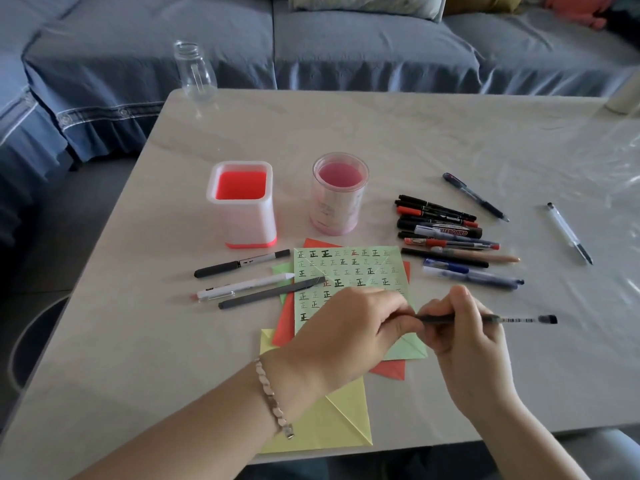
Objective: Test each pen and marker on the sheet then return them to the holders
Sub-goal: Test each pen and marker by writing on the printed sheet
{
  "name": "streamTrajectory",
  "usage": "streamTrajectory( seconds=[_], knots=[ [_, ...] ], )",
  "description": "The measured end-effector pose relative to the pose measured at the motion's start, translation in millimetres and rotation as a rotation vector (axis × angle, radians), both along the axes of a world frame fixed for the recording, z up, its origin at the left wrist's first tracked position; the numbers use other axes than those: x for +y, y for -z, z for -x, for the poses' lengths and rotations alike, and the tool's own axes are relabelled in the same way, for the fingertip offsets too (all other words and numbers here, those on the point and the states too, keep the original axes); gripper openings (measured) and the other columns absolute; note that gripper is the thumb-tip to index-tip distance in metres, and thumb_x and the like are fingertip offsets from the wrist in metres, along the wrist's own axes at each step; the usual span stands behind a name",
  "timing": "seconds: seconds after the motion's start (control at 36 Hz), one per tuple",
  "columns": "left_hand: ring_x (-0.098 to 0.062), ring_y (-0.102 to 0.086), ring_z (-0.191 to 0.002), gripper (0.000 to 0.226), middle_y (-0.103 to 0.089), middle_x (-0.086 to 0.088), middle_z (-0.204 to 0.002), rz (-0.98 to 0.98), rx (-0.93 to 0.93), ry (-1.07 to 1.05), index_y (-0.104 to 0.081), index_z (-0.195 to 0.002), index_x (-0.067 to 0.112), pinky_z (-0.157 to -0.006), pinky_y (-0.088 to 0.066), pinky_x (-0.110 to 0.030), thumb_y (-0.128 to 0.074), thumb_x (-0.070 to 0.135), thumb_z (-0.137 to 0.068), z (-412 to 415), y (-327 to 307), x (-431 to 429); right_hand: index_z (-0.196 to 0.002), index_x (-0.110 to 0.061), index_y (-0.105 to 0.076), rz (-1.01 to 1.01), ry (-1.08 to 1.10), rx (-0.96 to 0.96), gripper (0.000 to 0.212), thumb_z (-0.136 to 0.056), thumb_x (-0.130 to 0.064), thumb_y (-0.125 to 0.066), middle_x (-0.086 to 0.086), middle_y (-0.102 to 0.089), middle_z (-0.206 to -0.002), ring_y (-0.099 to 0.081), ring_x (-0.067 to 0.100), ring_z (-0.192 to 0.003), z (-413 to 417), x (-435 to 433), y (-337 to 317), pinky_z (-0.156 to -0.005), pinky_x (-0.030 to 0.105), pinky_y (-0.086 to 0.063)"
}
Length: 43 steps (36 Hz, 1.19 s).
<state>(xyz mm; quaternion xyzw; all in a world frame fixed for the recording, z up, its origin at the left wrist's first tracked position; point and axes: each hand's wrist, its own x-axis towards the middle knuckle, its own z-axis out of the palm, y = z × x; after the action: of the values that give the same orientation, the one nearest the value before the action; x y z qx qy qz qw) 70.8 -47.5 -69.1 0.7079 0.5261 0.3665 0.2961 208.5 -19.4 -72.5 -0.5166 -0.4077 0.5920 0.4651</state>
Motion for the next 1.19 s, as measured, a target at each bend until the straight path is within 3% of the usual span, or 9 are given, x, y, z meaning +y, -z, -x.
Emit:
streamTrajectory(
  seconds=[0.19, 0.31, 0.39, 0.42, 0.56, 0.69, 1.0, 1.11, 1.19],
  knots=[
    [-0.018, -0.052, -0.065, 0.032, -0.059, -0.002, -0.071, -0.286, 0.184, -0.069, -0.064, -0.087, 0.005, -0.059, -0.040, -0.027, -0.046, 0.031, -0.092, -1, 18, 3, -0.043, -0.010, -0.053, 0.069, 0.009, 0.054, 0.046, -0.087, -0.005, -0.041, 0.006, -0.045, -0.043, -0.038, 0.014, -0.046, 5, 3, 1, -0.050, 0.025, -0.034],
    [-0.016, -0.054, -0.084, 0.030, -0.060, 0.003, -0.090, 0.027, 0.106, -0.073, -0.057, -0.098, 0.017, -0.074, -0.043, -0.033, -0.035, 0.037, -0.094, 1, 24, -1, -0.061, 0.000, -0.061, -0.060, -0.246, -0.236, 0.035, -0.091, -0.007, -0.046, 0.001, -0.053, -0.044, -0.042, 0.009, -0.043, 5, 12, 3, -0.045, 0.016, -0.036],
    [-0.017, -0.057, -0.087, 0.023, -0.062, 0.003, -0.094, 0.075, 0.155, -0.212, -0.058, -0.106, 0.021, -0.075, -0.042, -0.033, -0.038, 0.031, -0.098, 14, 30, -5, -0.084, -0.014, -0.065, -0.061, -0.646, -0.475, 0.007, -0.082, -0.007, -0.063, -0.004, -0.063, -0.055, -0.052, 0.007, -0.050, -1, 29, 7, -0.052, 0.014, -0.043],
    [-0.018, -0.058, -0.086, 0.021, -0.062, 0.004, -0.093, 0.067, 0.169, -0.278, -0.058, -0.106, 0.021, -0.073, -0.042, -0.032, -0.041, 0.029, -0.098, 21, 33, -6, -0.093, -0.017, -0.065, -0.084, -0.708, -0.595, 0.019, -0.078, -0.005, -0.067, -0.006, -0.065, -0.063, -0.057, 0.006, -0.055, -6, 38, 11, -0.057, 0.013, -0.046],
    [-0.022, -0.061, -0.069, 0.011, -0.065, -0.002, -0.079, -0.059, 0.372, -0.504, -0.066, -0.089, 0.010, -0.060, -0.049, -0.032, -0.056, 0.015, -0.090, 63, 42, -9, -0.111, -0.013, -0.064, -0.443, -0.365, -1.117, 0.030, -0.086, -0.001, -0.052, 0.006, -0.062, -0.113, -0.054, 0.022, -0.107, -21, 100, 20, -0.092, 0.025, -0.038],
    [-0.025, -0.061, -0.068, 0.005, -0.063, -0.001, -0.075, -0.077, 0.523, -0.638, -0.068, -0.080, 0.010, -0.063, -0.048, -0.035, -0.063, 0.012, -0.081, 100, 53, -14, -0.130, -0.012, -0.047, -0.368, -0.451, -1.450, 0.037, -0.093, -0.013, -0.045, 0.010, -0.046, -0.134, -0.036, 0.029, -0.125, -27, 151, 39, -0.102, 0.043, -0.029],
    [-0.032, -0.058, -0.071, 0.021, -0.060, -0.004, -0.075, -0.026, 0.634, -0.706, -0.069, -0.078, 0.010, -0.063, -0.045, -0.039, -0.081, 0.002, -0.063, 120, 79, -15, -0.126, -0.013, -0.048, -0.154, -0.626, -1.513, 0.034, -0.092, -0.021, -0.050, 0.011, -0.052, -0.123, -0.047, 0.029, -0.112, -27, 188, 48, -0.096, 0.039, -0.039],
    [-0.032, -0.058, -0.073, 0.024, -0.060, -0.005, -0.078, -0.020, 0.588, -0.714, -0.070, -0.083, 0.010, -0.065, -0.047, -0.041, -0.080, 0.001, -0.064, 111, 76, -13, -0.087, -0.022, -0.059, -0.148, -0.740, -1.570, 0.006, -0.090, -0.026, -0.055, 0.007, -0.050, -0.098, -0.046, 0.023, -0.086, -24, 198, 41, -0.074, 0.029, -0.037],
    [-0.031, -0.058, -0.076, 0.024, -0.060, -0.006, -0.083, -0.057, 0.540, -0.678, -0.070, -0.087, 0.008, -0.069, -0.047, -0.041, -0.077, -0.001, -0.066, 103, 70, -12, -0.059, -0.036, -0.037, -0.159, -0.724, -1.547, 0.035, -0.087, -0.030, -0.057, 0.003, -0.037, -0.086, -0.036, 0.025, -0.089, -27, 197, 40, -0.081, 0.034, -0.037]
  ],
)
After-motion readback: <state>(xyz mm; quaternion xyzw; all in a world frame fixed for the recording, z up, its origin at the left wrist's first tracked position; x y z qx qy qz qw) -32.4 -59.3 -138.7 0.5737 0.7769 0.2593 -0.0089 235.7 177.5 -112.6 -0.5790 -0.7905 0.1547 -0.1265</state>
